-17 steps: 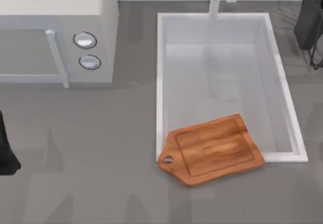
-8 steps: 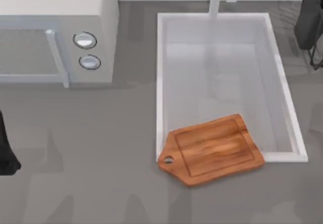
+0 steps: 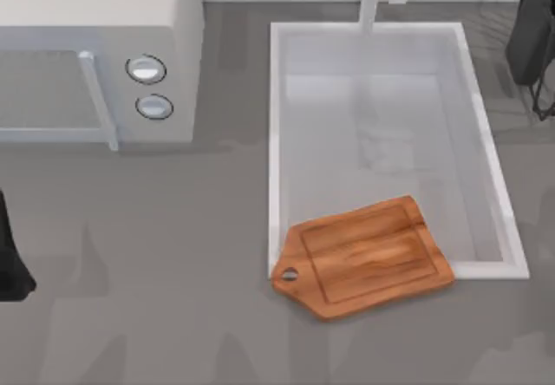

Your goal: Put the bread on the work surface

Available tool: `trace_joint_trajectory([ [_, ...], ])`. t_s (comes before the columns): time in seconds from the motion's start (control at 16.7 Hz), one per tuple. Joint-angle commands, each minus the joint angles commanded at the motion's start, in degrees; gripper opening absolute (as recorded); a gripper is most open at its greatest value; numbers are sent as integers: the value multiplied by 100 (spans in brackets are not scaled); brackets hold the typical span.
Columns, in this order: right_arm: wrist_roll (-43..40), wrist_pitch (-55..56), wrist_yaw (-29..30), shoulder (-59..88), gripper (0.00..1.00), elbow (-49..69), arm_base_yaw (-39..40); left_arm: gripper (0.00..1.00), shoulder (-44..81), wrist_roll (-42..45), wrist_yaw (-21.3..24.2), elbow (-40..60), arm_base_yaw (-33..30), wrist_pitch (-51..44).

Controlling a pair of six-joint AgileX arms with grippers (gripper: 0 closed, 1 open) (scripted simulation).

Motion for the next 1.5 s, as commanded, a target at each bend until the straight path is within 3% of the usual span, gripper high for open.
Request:
trace_joint_trajectory([
  [0.42,4,419,1,236,100,-255,-1,100,0,0,0,0,0,0],
  [1.2,4,419,1,236,2,-255,-1,100,0,0,0,0,0,0],
  [1.5,4,419,1,236,0,-255,-1,100,0,0,0,0,0,0],
])
